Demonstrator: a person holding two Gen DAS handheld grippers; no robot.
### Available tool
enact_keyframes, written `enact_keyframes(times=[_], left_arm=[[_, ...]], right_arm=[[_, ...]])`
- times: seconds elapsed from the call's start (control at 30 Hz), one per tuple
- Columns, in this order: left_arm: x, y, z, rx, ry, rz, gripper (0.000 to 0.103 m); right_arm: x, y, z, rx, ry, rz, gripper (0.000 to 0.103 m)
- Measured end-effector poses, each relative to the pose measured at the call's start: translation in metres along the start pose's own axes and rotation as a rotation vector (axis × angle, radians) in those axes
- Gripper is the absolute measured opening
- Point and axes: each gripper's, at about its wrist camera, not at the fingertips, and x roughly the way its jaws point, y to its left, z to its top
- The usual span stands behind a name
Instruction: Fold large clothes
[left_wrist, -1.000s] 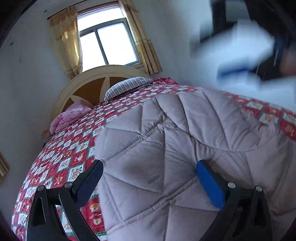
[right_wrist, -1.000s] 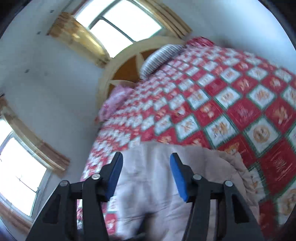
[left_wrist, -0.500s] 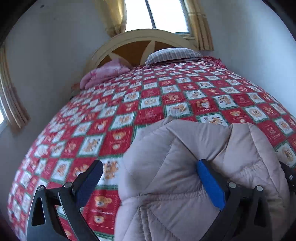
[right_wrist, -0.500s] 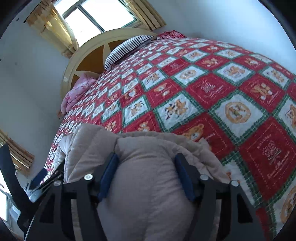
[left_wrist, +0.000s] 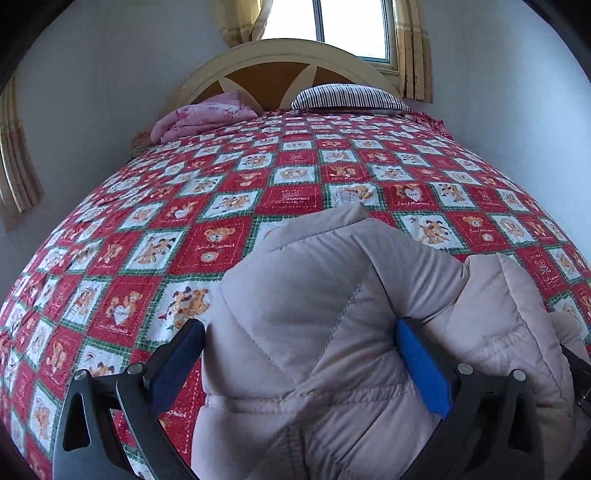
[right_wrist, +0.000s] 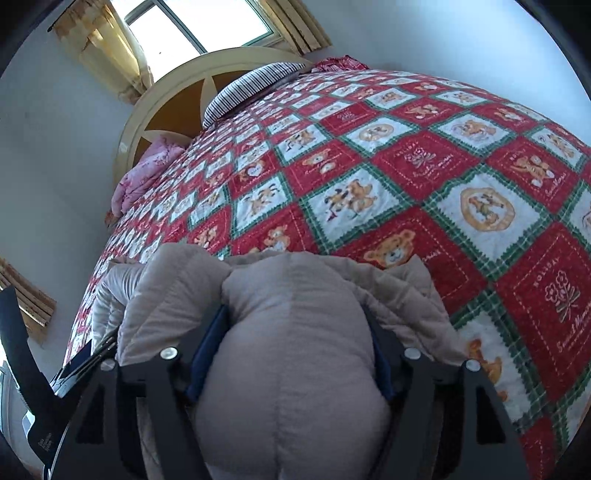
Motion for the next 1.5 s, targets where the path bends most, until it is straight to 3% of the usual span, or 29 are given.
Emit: enact_keyframes(times=[1.5], left_arm=[[0.015, 0.003, -0.007, -0.016, 0.027, -0.024, 0.102]], right_arm=[[0.015, 0.009, -0.004, -0.054, 0.013, -0.083, 0.075]])
